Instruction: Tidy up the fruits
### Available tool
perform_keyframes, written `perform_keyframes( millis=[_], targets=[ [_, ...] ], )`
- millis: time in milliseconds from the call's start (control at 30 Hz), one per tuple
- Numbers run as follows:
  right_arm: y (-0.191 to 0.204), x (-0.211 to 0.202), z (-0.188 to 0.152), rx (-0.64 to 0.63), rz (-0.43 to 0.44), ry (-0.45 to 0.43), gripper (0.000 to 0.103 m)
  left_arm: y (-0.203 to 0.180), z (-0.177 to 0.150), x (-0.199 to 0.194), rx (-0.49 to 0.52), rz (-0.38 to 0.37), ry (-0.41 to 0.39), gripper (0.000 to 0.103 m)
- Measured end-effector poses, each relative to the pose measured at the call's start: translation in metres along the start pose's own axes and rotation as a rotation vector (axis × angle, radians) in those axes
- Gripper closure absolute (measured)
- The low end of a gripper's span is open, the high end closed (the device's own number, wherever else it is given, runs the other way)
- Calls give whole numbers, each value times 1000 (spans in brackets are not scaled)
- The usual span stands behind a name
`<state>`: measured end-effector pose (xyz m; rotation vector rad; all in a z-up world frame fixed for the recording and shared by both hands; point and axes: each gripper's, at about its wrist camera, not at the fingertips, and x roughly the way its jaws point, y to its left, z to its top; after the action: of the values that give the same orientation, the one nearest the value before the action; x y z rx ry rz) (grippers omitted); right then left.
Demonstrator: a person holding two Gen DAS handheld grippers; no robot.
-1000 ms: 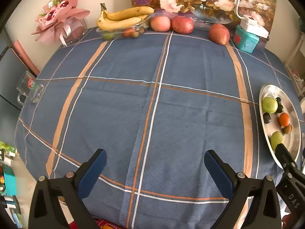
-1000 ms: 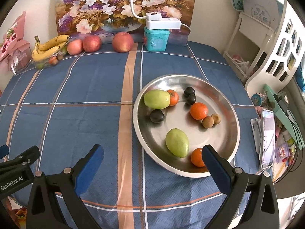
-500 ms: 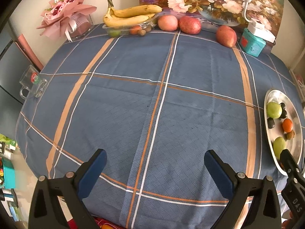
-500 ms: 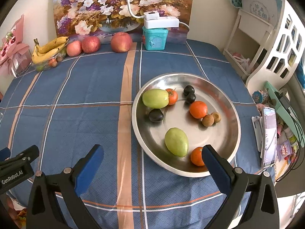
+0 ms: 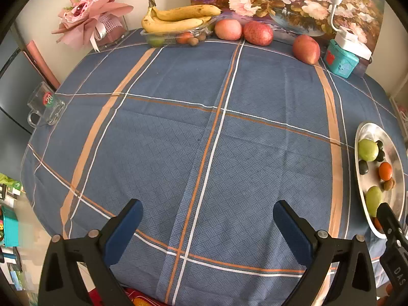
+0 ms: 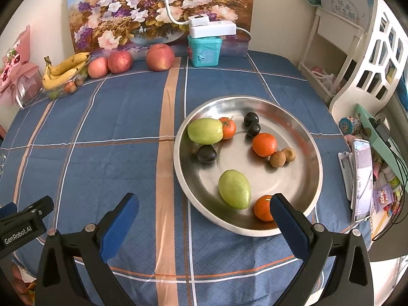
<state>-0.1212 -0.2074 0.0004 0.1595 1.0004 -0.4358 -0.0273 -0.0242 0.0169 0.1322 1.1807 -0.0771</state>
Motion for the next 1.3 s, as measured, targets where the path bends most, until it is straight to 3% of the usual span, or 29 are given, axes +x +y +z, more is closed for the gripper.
perform_keyframes(
  millis=[1300],
  targets=[
    [0, 2, -1, -1, -9, 7, 1, -4, 0, -3, 14, -24, -10, 0]
  ],
)
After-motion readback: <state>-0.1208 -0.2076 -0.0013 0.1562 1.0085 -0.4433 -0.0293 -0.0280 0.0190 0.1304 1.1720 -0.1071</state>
